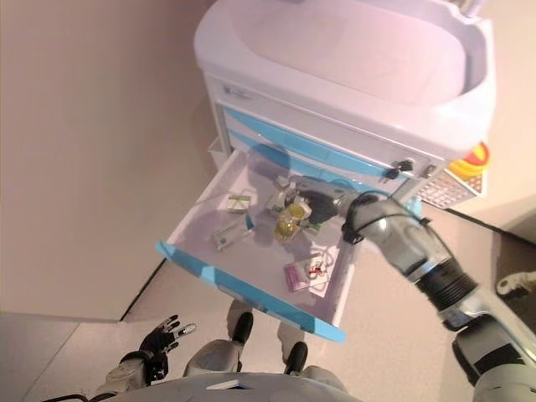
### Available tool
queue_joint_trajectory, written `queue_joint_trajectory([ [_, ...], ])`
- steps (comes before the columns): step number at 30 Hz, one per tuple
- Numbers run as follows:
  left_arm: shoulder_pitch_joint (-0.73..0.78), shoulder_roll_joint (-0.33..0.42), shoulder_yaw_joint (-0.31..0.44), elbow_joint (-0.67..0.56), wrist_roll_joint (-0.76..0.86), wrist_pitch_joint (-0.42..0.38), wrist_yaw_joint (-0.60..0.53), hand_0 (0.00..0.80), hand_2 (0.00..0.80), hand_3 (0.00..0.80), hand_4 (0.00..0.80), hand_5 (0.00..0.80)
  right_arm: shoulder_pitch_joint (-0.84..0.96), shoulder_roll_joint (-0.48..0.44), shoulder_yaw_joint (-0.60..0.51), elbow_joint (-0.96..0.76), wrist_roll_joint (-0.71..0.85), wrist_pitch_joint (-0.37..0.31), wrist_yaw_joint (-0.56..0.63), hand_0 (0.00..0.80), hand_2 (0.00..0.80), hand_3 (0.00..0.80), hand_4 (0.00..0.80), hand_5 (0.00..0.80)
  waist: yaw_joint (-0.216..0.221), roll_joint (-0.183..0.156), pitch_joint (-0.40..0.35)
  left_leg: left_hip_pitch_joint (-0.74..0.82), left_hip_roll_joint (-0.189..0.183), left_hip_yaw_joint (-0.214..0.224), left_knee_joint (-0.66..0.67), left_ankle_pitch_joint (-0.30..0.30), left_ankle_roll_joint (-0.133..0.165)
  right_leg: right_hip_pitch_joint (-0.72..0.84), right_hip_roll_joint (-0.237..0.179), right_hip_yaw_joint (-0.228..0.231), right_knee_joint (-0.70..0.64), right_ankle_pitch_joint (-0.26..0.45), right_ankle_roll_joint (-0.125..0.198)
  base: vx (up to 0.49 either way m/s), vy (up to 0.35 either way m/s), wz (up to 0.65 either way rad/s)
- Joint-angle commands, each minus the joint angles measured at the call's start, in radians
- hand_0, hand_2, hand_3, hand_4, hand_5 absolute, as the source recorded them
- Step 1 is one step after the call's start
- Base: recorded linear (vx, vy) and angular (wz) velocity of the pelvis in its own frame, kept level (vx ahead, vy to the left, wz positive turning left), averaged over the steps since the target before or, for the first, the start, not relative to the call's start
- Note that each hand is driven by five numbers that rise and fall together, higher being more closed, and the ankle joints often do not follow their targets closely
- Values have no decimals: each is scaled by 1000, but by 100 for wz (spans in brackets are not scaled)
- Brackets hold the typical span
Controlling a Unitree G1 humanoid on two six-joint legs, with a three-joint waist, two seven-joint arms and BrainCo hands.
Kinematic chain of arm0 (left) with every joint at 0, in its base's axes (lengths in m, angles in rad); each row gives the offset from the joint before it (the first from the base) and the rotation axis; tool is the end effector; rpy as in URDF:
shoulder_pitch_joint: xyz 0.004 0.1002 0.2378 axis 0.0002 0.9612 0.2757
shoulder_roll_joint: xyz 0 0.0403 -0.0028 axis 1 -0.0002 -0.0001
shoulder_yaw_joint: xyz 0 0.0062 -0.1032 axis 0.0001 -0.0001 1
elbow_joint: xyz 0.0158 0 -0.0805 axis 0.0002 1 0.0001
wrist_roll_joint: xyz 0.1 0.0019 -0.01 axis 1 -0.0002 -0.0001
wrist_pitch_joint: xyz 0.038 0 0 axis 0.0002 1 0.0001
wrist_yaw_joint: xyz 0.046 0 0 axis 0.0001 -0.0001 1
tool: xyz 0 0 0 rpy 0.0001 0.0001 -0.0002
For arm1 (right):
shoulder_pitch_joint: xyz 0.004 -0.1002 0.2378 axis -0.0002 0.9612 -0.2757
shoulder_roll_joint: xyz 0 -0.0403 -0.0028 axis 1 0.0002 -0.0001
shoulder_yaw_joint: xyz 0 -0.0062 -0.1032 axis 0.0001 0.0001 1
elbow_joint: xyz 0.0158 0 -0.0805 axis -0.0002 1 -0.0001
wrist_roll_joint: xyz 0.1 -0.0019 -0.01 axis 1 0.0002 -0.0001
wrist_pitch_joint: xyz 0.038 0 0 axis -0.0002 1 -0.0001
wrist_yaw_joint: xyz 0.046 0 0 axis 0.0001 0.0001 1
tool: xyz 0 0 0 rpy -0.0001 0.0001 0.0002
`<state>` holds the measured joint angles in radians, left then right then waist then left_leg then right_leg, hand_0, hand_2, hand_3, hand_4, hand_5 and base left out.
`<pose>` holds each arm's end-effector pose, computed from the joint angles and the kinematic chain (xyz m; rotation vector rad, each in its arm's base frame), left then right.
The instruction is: Open the drawer and pick up the medicine
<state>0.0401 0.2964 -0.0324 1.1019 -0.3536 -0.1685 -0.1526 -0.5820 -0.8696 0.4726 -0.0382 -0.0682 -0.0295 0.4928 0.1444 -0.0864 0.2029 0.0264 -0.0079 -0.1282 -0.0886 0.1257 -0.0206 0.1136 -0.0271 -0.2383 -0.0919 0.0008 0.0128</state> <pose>0.0857 0.2506 -0.0995 -0.0747 0.9188 0.1911 0.2711 -0.1915 0.1803 -1.1292 -0.1983 0.7977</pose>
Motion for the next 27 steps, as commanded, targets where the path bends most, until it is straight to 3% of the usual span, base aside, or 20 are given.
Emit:
queue_joint_trajectory([
  [1,-13,29,-7,83,8,-5,6,0,0,0,0,0,-151,-50,-70,21,275,-9,-15,800,800,800,800,800,-12,-37,-73,7,-6,15,1,-89,-14,-7,-30,16,35,7,51,79,41,-21],
  [5,0,30,-18,77,0,0,11,0,0,0,0,0,-289,-68,-143,168,379,-46,-132,800,800,800,800,800,-15,-44,-93,26,-10,25,1,-100,-12,4,-31,30,38,8,53,94,45,-12],
  [12,-3,41,-59,111,-21,1,13,0,0,0,0,0,-576,-150,-123,426,502,30,-306,800,800,800,800,800,0,-51,-114,52,-19,23,1,-113,-10,24,-32,31,41,3,51,103,53,-6],
  [18,15,70,-88,123,-31,12,15,0,0,0,0,0,-837,-229,53,731,486,56,-403,800,800,800,800,800,34,-80,-112,65,-30,-2,1,-118,-8,39,-27,17,40,2,48,91,4,3],
  [27,29,82,-124,109,-40,10,20,0,0,0,0,0,-1090,-204,297,1030,333,130,-385,800,800,800,800,800,96,-98,-86,60,-43,-56,1,-109,-5,47,-27,-15,38,5,46,72,13,12],
])
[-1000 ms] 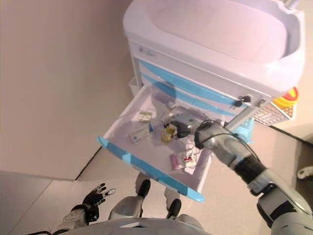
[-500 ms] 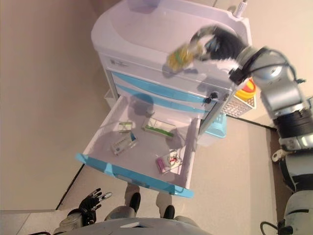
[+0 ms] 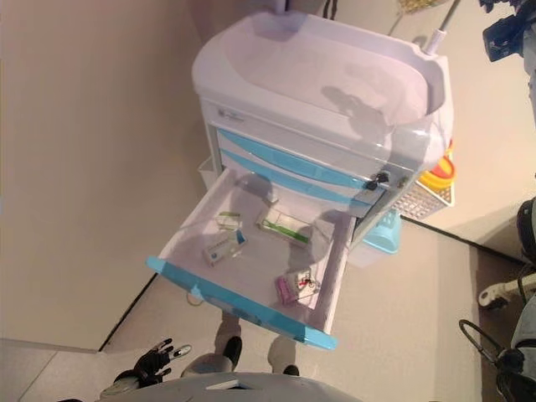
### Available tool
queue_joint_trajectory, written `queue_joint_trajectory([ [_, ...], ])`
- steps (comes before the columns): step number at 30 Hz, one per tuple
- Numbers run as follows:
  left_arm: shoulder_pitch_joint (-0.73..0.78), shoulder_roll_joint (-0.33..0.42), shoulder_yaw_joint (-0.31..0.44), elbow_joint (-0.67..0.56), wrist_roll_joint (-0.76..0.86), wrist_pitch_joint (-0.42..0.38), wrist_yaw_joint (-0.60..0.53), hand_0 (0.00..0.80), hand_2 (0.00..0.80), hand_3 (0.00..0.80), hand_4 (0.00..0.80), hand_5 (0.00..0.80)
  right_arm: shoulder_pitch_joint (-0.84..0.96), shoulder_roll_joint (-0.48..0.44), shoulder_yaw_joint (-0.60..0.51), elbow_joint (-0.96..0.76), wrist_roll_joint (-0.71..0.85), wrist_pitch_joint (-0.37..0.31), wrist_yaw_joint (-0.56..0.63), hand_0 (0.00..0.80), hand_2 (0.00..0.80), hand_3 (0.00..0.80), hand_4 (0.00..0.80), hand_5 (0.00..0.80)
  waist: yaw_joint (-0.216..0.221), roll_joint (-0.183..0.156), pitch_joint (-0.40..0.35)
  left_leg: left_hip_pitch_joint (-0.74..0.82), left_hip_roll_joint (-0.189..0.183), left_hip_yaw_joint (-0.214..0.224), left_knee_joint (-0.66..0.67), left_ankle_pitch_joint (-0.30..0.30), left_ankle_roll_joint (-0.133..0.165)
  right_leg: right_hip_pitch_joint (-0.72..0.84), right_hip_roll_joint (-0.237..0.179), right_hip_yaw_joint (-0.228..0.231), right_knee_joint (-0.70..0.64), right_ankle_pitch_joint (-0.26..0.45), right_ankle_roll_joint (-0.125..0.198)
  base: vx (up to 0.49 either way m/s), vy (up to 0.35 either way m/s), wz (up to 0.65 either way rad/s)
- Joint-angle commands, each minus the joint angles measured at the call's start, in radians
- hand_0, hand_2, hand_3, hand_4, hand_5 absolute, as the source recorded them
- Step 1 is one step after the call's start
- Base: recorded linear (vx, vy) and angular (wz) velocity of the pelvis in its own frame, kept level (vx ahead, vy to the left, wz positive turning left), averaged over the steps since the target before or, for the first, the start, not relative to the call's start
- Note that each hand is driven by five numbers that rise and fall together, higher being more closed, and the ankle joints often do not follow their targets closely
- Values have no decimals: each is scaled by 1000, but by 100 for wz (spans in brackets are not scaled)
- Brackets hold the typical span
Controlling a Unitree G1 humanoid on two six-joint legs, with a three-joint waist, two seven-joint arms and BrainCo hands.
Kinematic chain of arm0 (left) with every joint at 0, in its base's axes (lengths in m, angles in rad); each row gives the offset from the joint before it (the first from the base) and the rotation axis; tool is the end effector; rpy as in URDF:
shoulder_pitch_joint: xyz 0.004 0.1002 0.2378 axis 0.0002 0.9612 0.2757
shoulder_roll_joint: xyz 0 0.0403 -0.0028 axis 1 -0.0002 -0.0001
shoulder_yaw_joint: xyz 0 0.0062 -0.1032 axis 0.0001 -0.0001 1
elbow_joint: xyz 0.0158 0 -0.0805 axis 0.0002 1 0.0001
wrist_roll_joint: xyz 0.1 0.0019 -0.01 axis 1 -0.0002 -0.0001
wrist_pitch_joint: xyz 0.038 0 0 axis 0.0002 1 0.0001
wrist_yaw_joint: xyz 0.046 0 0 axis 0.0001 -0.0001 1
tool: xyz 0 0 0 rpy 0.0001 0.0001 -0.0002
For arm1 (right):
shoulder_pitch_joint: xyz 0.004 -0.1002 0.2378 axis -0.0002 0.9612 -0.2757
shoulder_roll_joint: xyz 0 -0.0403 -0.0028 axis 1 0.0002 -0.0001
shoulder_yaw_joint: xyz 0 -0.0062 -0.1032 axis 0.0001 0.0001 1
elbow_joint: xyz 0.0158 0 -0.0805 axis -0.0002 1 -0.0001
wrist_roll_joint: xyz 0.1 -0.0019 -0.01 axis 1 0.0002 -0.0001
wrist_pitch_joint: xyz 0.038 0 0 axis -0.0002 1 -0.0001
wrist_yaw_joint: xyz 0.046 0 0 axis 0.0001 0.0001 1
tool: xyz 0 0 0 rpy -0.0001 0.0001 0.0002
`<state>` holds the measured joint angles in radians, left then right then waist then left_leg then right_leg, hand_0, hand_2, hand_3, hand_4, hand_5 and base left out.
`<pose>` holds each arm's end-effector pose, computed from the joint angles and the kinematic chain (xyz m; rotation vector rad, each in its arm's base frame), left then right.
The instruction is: Open the drawer and pick up the medicine
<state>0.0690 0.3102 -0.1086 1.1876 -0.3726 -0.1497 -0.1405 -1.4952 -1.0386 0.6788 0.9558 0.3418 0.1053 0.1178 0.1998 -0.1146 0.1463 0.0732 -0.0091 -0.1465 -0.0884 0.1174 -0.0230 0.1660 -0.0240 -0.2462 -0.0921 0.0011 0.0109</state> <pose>0.0595 0.2520 -0.1072 -0.0419 1.0643 0.1924 0.3147 -0.3022 0.3607 -0.7818 -0.2235 -0.2994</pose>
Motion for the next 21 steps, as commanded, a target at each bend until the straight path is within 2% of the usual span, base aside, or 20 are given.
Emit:
queue_joint_trajectory([
  [1,0,71,-53,20,-24,-12,7,0,0,0,0,0,-190,-24,109,63,-101,6,-6,800,800,800,800,800,49,-72,-25,9,-43,-44,3,-99,-2,-8,-30,-9,38,5,48,38,9,29],
  [10,-30,120,-67,-63,-67,-25,20,0,0,0,0,0,-242,29,207,174,-185,117,-42,800,800,800,800,800,111,-94,72,-65,-44,-91,15,-89,7,-66,-25,-19,36,22,47,-56,-44,21],
  [21,-11,152,-49,-99,-111,-50,23,0,0,0,0,0,-259,12,308,228,-303,123,47,800,800,800,800,800,132,-106,136,-114,-38,-107,11,-74,11,-116,-21,-20,31,40,52,-42,-20,8],
])
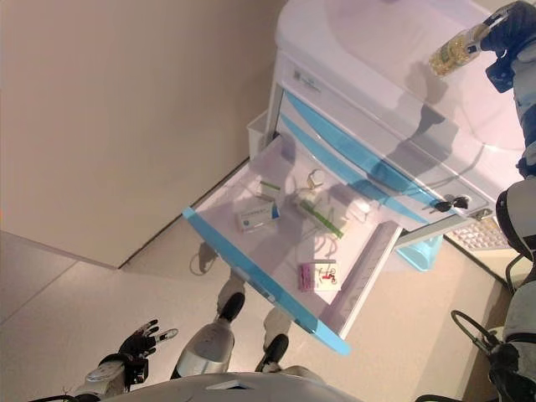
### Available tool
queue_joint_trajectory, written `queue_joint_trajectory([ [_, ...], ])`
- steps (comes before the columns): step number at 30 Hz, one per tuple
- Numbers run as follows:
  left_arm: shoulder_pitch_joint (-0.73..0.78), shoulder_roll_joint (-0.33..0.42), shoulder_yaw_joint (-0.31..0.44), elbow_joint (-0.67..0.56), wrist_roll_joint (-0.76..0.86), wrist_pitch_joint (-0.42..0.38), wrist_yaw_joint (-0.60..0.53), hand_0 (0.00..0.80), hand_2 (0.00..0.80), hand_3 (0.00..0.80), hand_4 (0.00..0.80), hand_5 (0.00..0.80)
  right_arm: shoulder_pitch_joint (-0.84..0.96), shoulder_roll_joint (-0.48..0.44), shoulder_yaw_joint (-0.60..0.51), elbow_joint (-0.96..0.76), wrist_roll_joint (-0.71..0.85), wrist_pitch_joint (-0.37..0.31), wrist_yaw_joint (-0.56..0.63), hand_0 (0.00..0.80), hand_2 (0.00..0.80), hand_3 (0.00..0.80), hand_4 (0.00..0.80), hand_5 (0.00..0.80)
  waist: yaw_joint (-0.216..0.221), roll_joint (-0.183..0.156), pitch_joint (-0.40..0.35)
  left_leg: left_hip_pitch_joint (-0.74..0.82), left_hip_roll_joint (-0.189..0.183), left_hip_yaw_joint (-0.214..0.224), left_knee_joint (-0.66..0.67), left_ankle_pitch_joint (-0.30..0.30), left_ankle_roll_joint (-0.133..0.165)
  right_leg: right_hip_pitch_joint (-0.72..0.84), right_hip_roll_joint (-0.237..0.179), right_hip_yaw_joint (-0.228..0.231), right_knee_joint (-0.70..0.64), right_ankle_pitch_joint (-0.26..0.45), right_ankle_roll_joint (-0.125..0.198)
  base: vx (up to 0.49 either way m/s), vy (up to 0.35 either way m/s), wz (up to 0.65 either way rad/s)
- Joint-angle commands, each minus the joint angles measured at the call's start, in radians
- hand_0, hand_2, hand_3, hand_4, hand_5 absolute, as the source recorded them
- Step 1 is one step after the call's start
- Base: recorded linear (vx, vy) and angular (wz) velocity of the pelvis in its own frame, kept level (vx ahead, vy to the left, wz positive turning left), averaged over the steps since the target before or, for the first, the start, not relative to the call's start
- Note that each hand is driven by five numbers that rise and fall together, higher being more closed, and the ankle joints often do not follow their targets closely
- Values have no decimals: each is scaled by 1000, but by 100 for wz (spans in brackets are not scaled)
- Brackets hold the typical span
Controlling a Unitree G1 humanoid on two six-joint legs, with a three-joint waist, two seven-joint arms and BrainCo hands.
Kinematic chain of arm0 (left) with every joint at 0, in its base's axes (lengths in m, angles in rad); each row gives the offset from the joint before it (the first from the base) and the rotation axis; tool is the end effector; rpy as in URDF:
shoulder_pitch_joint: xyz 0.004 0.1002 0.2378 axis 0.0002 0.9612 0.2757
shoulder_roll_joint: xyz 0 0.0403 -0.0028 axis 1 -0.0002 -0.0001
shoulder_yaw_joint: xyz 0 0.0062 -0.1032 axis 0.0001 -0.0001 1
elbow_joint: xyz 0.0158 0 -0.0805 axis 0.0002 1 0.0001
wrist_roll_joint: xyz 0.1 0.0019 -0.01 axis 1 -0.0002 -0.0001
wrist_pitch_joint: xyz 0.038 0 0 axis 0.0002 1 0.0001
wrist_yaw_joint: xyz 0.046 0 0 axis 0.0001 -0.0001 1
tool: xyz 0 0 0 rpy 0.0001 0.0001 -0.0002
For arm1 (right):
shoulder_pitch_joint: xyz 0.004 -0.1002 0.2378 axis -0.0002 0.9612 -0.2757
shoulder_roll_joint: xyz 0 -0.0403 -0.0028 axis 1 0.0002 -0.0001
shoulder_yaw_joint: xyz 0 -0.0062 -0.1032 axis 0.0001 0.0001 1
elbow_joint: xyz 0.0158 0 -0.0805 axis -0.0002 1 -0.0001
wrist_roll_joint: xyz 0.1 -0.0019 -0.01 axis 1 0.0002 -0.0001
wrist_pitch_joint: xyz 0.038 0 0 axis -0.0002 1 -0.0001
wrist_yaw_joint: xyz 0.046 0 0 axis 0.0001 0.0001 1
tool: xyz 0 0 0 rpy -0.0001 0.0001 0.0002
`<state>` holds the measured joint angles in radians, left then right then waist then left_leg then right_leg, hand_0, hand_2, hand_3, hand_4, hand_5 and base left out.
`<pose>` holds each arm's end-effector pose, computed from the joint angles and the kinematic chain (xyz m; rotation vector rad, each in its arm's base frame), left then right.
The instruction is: Open the drawer and pick up the medicine
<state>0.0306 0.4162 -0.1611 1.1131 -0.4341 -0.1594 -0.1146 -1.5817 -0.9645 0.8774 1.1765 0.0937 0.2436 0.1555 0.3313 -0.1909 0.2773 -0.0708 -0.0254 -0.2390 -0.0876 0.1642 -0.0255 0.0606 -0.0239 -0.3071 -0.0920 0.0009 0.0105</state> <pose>0.0863 0.2791 -0.0890 0.0451 0.9446 0.2167 0.3245 -0.3099 0.3466 -1.0473 0.1399 -0.4451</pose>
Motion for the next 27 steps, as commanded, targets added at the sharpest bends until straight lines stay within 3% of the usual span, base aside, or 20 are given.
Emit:
queue_joint_trajectory([
  [1,28,47,7,-27,-52,-43,-5,0,0,0,0,0,-176,-62,116,11,-58,-12,17,800,800,800,800,800,2,-31,8,27,-21,-14,10,-120,13,-14,-21,40,30,41,53,-34,-7,1],
  [12,40,53,11,-59,-67,-47,-20,0,0,0,0,0,-190,-64,148,39,-95,-31,70,800,800,800,800,800,2,-29,23,18,-20,-12,7,-115,12,-30,-22,42,33,47,54,-3,1,-2],
  [13,41,52,11,-63,-66,-48,-21,0,0,0,0,0,-188,-64,147,37,-100,-38,67,336,336,336,336,336,1,-29,24,18,-20,-12,7,-114,12,-31,-21,43,34,48,54,-6,3,-12],
  [14,41,50,9,-67,-68,-50,-18,0,0,0,0,0,-186,-64,147,33,-100,-41,61,0,0,0,0,0,0,-28,25,18,-20,-11,8,-115,12,-31,-21,45,34,48,54,-10,0,-9],
  [27,43,40,-6,-73,-80,-49,-18,0,0,0,0,0,-185,-72,104,9,-80,-107,-122,0,0,0,0,0,-5,-16,9,27,-24,-3,9,-123,11,-27,-30,42,32,50,63,-4,0,-1],
])
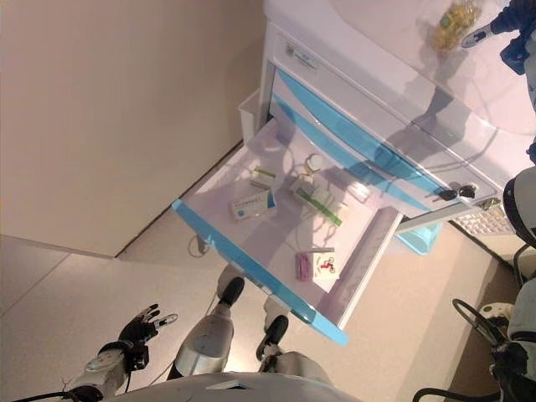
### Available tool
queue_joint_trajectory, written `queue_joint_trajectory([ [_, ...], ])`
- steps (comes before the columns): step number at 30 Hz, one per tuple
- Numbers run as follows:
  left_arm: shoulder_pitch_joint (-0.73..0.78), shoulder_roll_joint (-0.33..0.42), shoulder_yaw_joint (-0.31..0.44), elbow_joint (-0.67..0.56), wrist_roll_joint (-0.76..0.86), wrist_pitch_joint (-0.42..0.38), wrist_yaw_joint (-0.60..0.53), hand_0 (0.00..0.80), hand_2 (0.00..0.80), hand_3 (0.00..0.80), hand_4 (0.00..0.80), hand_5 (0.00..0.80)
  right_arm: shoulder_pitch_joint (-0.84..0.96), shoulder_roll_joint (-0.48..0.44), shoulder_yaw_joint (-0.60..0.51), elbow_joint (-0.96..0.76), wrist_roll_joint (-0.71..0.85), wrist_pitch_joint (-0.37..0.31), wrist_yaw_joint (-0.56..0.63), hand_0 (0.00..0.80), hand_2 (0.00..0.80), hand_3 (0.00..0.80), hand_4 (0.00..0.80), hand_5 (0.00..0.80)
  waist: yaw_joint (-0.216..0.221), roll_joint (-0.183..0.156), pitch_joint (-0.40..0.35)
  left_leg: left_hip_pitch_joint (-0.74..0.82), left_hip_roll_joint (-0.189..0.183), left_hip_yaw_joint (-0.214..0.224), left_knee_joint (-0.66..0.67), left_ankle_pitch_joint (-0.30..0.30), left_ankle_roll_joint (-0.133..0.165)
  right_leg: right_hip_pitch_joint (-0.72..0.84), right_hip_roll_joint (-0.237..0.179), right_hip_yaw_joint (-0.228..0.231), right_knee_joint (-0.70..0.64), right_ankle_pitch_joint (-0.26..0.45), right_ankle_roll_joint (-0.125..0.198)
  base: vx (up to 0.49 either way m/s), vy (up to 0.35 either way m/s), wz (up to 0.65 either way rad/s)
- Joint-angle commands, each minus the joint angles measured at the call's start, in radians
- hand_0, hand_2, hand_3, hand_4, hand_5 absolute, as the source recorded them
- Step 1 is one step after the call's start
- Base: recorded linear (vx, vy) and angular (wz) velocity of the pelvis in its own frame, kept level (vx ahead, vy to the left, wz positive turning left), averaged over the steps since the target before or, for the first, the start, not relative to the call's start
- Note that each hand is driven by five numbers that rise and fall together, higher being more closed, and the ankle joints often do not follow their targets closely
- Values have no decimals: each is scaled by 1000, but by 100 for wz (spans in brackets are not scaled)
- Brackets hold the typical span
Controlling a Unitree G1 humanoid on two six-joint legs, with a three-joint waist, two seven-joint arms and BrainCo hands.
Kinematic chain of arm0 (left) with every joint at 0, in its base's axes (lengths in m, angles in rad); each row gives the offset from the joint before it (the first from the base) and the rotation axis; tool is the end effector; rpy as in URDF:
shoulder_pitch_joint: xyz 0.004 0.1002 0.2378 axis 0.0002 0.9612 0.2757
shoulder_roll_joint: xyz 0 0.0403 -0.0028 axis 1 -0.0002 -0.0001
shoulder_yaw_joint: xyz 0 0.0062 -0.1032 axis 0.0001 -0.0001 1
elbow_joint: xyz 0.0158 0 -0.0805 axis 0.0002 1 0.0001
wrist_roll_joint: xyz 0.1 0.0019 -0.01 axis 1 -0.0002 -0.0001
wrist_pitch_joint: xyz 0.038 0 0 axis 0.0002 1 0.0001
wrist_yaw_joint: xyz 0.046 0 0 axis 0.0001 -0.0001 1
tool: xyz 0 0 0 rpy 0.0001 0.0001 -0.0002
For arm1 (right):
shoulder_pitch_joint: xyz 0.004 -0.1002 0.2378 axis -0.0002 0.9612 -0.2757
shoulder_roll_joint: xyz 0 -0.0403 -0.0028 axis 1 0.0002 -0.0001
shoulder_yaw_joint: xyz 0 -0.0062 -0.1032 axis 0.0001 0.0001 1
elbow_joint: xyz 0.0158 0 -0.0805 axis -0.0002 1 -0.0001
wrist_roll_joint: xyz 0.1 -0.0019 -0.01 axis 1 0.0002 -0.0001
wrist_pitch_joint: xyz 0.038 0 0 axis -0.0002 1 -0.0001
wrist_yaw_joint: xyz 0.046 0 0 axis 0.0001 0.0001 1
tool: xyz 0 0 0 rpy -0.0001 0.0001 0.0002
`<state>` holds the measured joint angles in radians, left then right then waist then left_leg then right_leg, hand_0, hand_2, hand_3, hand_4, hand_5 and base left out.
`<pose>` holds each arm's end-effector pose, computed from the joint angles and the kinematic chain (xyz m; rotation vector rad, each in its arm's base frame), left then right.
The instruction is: Open the drawer and pick up the medicine
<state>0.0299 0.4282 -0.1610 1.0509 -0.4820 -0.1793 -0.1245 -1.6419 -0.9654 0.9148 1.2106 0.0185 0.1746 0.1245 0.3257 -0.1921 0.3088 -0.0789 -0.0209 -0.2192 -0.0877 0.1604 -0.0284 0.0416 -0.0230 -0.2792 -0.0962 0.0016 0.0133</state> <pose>0.0974 0.2798 -0.0829 0.0124 0.8570 0.2113 0.3212 -0.3074 0.3627 -1.1530 0.0686 -0.4894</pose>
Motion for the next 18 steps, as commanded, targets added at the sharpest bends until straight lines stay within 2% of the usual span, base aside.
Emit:
queue_joint_trajectory([
  [1,45,29,-6,-10,-33,-29,-10,0,0,0,0,0,-124,-73,66,-27,-4,-42,-99,0,0,0,0,0,1,-14,-25,36,-29,-22,9,-119,15,-8,-32,13,36,49,60,0,0,0],
  [9,47,26,-5,6,-31,-29,-20,0,0,0,0,0,-112,-82,41,-45,2,-53,-163,0,0,0,0,0,1,-7,-33,39,-31,-22,10,-123,14,-6,-36,13,32,51,65,-7,1,-1],
  [18,46,27,3,2,-4,-13,-18,0,0,0,0,0,-81,-98,15,-43,29,-66,-132,0,0,0,0,0,-10,-8,-49,51,-30,-9,7,-130,16,-1,-39,17,29,55,73,-25,-11,-4],
])
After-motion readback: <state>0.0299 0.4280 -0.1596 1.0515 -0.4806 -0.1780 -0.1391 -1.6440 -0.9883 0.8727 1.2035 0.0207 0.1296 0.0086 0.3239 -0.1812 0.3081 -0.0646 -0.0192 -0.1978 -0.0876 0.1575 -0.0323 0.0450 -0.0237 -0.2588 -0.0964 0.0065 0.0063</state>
